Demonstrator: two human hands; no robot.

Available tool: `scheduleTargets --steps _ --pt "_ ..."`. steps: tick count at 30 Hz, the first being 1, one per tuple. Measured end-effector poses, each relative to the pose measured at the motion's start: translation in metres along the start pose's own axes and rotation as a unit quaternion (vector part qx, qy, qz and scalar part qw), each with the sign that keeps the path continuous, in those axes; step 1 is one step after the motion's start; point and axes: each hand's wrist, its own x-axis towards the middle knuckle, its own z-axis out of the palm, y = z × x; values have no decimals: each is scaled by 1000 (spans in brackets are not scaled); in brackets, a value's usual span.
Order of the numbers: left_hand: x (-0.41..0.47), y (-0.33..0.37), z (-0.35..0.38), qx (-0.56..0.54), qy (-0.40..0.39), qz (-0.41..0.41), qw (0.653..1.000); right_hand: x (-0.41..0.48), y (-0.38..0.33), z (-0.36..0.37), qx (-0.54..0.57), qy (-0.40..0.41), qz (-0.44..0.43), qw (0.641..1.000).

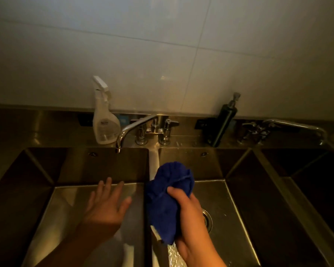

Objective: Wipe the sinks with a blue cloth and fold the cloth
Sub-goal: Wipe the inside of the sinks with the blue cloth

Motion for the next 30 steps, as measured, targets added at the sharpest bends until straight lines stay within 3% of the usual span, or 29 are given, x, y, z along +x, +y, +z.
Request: scheduleTargets --steps 6,10,14,18,24,28,30 --pt "-7 66 13 -20 23 68 997 11 -37 -75 -22 67 -21 997" --pt "-10 112 36 -83 99 115 985 34 -58 -136 -55 69 -31 996" --pt "-3 158 64 -117 152 124 974 60 -68 -197 -190 79 -57 977" --pt "-1 183 98 -88 115 118 982 87 -70 -256 -308 73 -39 948" --pt "21 175 148 -1 9 30 1000 130 -44 -313 -552 74 13 831" --pt "50 168 188 -9 -41 -3 999 153 -23 -327 -745 94 35 659" --pt "64 166 208 15 -40 4 999 167 -10 -334 -795 93 50 597"
